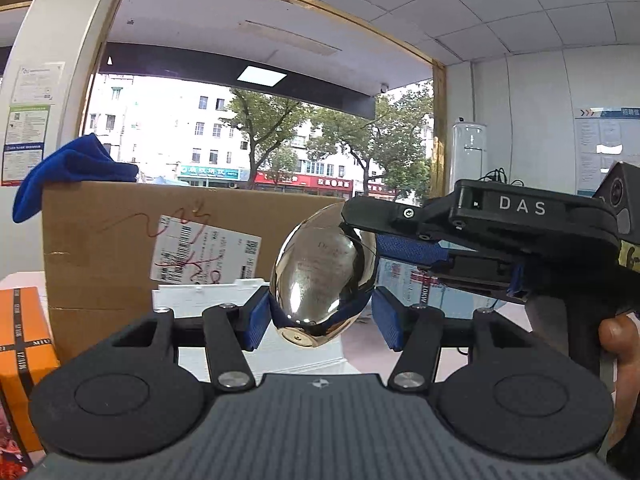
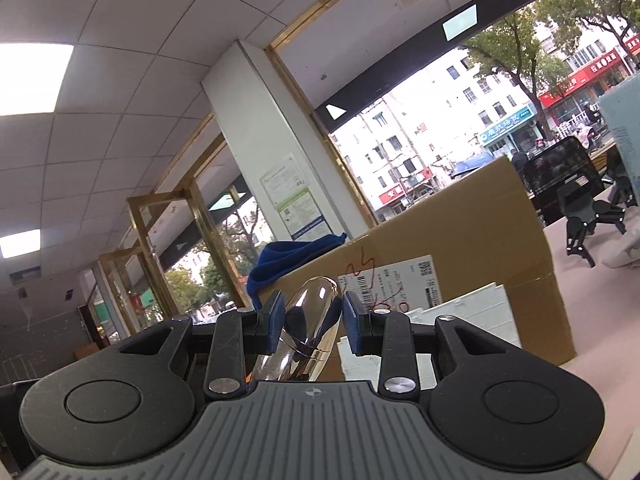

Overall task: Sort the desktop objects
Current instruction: 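Lift the chrome egg with the left gripper and carry it toward the white box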

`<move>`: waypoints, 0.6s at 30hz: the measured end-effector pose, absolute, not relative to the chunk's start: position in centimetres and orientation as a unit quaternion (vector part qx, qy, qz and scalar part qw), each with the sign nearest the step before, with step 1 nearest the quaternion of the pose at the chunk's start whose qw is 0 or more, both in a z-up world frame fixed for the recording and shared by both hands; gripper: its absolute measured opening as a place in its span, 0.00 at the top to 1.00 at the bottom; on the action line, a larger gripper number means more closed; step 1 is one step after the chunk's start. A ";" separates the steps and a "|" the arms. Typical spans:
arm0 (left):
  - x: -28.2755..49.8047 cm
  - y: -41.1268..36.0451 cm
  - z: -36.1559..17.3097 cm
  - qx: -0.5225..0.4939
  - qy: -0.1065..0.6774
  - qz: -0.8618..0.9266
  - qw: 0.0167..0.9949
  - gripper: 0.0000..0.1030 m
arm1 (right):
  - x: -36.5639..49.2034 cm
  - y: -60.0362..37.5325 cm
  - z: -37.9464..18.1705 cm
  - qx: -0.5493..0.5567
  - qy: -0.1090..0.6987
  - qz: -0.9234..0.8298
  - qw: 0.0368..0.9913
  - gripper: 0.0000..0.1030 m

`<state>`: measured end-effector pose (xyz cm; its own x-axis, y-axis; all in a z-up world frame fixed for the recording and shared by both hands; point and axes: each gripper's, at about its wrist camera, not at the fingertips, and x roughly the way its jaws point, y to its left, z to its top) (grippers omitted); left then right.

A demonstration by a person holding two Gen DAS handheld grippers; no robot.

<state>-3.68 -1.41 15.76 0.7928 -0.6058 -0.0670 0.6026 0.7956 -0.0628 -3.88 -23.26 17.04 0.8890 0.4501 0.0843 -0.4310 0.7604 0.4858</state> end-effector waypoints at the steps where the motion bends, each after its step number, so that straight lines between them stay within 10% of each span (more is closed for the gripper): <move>1: -3.4 -1.0 15.9 -0.019 0.040 -0.313 0.949 0.50 | -3.3 -22.9 17.2 0.257 0.020 0.241 0.936 0.72; 18: 2.7 -1.0 12.8 -0.017 0.132 -0.300 0.945 0.50 | 2.0 -22.3 14.1 0.268 0.106 0.222 0.931 0.71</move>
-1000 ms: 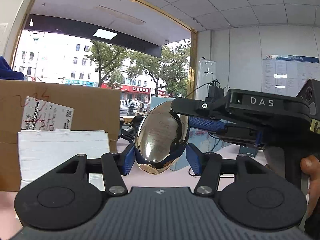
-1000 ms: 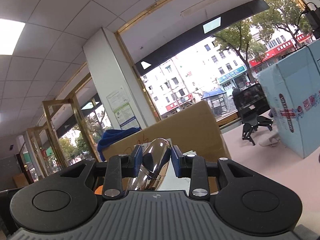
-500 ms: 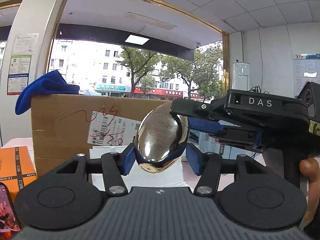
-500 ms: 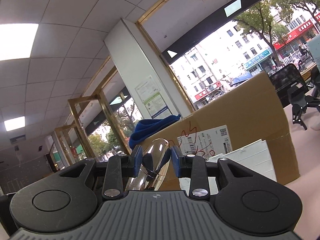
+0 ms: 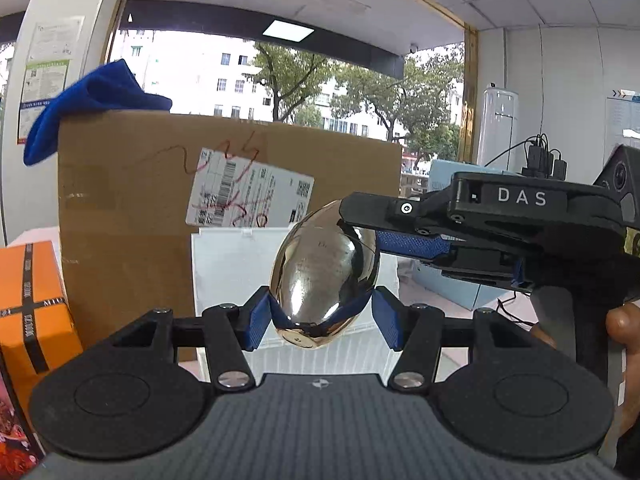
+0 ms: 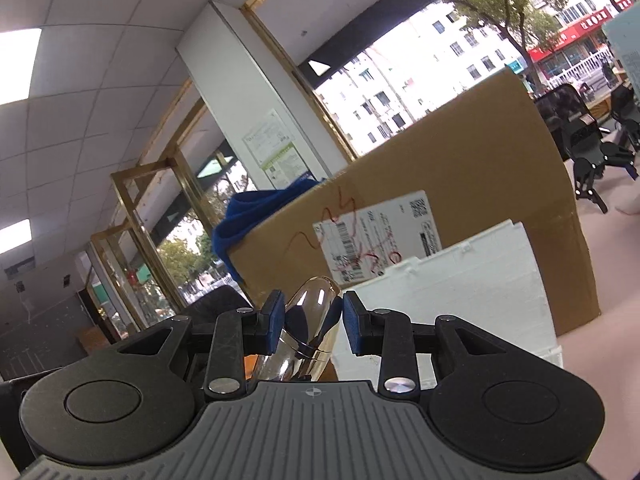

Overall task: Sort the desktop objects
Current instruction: 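Lift the chrome egg with the left gripper and carry it toward the white box, then lower the chrome egg into the white box and open the left gripper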

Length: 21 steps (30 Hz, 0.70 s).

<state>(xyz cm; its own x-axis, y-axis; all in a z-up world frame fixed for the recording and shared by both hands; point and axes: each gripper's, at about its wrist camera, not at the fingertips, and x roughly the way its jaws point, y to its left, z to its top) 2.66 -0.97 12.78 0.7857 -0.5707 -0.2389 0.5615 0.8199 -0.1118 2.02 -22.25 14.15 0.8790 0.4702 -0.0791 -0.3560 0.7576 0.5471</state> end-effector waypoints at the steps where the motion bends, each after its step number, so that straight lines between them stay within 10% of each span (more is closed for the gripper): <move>1: 3.2 -1.2 12.4 -0.019 0.143 -0.302 0.942 0.50 | 2.2 -22.4 13.7 0.270 0.118 0.215 0.931 0.71; 21: 7.8 -3.6 10.1 -0.036 0.282 -0.317 0.905 0.50 | 4.1 -24.1 10.6 0.303 0.225 0.142 0.915 0.71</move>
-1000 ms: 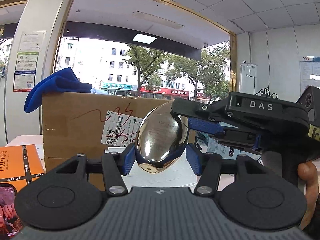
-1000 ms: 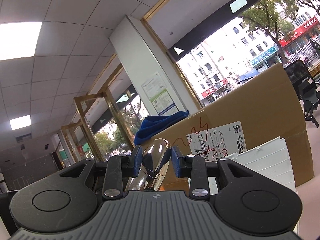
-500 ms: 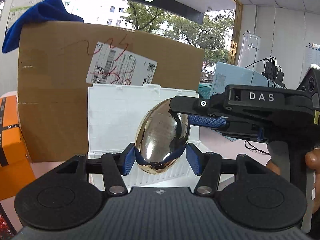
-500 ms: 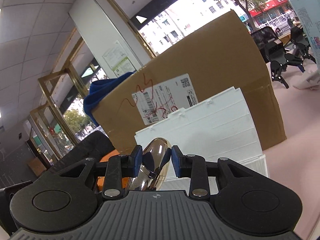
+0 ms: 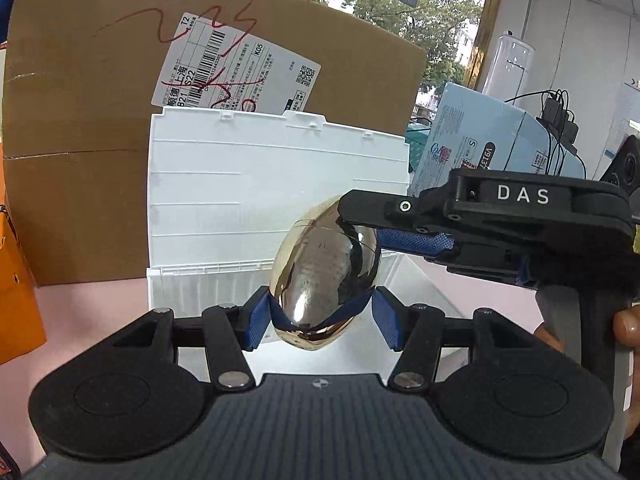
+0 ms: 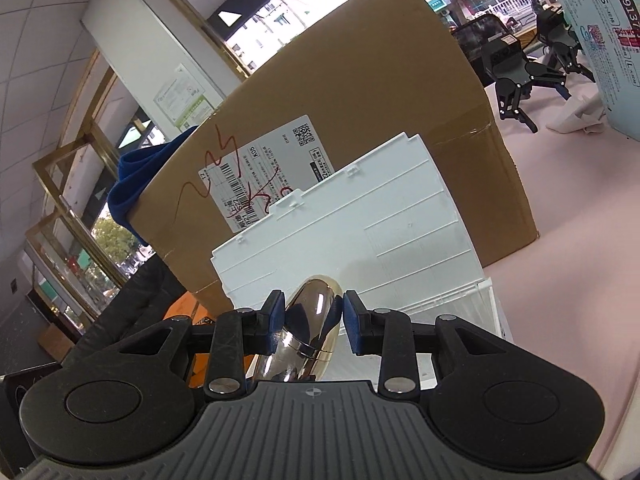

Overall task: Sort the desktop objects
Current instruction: 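Lower the chrome egg into the white box and open the left gripper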

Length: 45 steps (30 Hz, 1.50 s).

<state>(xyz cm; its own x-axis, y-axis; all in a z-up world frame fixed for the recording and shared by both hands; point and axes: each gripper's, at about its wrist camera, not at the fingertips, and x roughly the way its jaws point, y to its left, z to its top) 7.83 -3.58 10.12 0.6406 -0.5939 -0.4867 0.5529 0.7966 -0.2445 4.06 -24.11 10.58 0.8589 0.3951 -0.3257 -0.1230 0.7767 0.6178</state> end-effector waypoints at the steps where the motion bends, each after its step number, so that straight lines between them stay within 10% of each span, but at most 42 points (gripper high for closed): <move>1: 8.1 -3.7 10.2 -0.038 0.292 -0.316 0.902 0.50 | 4.3 -24.2 10.5 0.305 0.230 0.141 0.913 0.71; 45: 12.5 -7.3 7.1 -0.004 0.448 -0.303 0.841 0.50 | 7.5 -22.6 8.2 0.229 0.354 0.104 0.901 0.67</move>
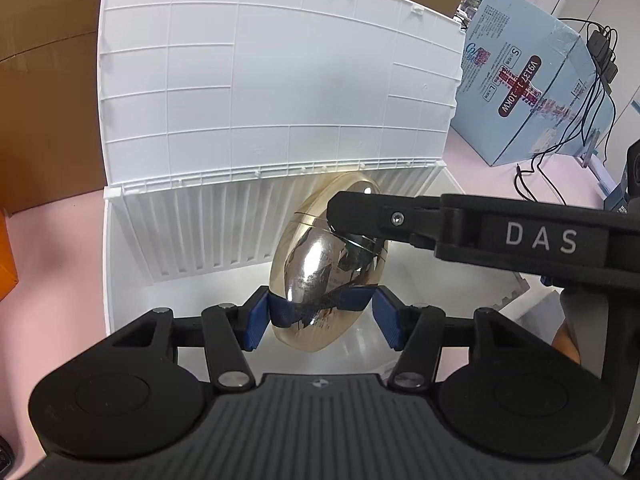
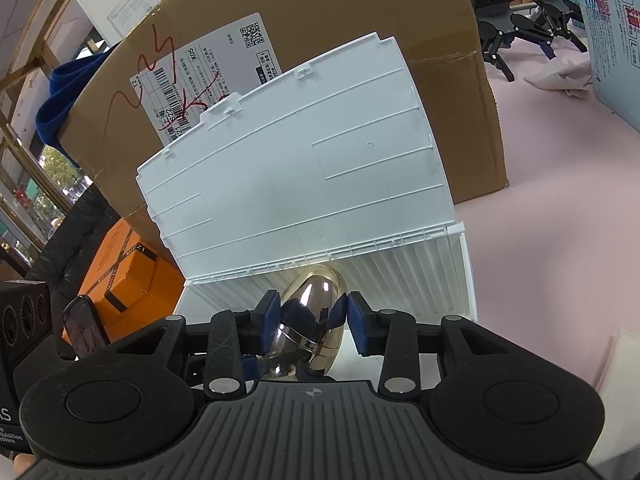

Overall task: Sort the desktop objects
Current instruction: 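Lower the chrome egg into the white box and open the left gripper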

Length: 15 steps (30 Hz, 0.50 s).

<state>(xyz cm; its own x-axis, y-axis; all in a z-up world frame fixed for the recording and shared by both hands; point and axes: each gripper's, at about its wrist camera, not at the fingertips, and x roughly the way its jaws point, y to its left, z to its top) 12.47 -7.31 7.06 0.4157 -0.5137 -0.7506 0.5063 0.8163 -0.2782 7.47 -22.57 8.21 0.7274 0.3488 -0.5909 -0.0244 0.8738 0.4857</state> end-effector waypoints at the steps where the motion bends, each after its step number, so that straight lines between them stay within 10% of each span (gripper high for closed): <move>1: 12.5 -7.3 7.1 -0.004 0.448 -0.303 0.841 0.50 | 7.5 -22.5 8.2 0.228 0.355 0.103 0.901 0.67; 15: 12.7 -7.0 7.2 -0.004 0.464 -0.289 0.837 0.49 | 8.0 -22.0 8.0 0.216 0.365 0.111 0.898 0.66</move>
